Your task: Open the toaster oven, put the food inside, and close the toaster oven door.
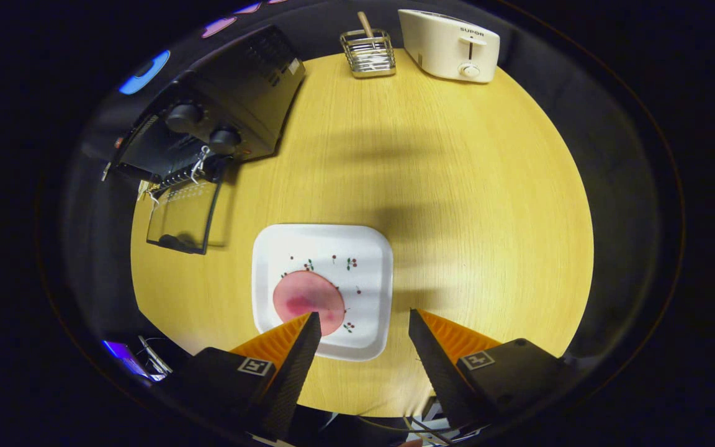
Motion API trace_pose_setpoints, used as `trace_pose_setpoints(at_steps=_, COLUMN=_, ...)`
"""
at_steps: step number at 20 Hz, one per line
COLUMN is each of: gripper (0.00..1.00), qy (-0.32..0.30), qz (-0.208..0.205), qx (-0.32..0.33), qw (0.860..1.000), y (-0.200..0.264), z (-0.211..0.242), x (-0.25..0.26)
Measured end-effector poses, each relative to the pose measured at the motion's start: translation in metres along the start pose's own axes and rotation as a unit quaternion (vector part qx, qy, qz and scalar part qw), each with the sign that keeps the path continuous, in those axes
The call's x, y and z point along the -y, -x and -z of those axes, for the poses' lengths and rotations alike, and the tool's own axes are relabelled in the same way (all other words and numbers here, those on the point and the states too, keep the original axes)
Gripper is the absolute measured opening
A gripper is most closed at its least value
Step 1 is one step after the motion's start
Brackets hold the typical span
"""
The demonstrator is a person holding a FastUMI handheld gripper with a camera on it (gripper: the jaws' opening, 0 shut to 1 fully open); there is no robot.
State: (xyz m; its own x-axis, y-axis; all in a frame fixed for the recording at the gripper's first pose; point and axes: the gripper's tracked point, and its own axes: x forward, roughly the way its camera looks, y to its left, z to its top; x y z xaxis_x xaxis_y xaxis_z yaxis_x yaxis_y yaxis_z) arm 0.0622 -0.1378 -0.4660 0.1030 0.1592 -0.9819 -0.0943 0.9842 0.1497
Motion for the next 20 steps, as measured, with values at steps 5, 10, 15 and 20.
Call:
trace_pose_setpoints(at_steps=5, gripper=0.46, qy=-0.010, qz=-0.010, qx=-0.024, qw=1.000, y=-0.026, z=0.004, x=0.010)
trace_pose_setpoints(at_steps=10, gripper=0.05, qy=-0.018, qz=-0.087, qx=-0.026, qw=0.996, y=-0.022, z=0.001, x=0.015)
trace_pose_setpoints(at_steps=15, gripper=0.05, qy=-0.125, qz=-0.175, qx=-0.016, qw=0.976, y=-0.015, z=0.010, x=0.007)
trace_pose_setpoints(at_steps=20, gripper=0.05, qy=-0.177, qz=-0.212, qx=0.007, qw=0.961, y=0.014, z=0.030, x=-0.003)
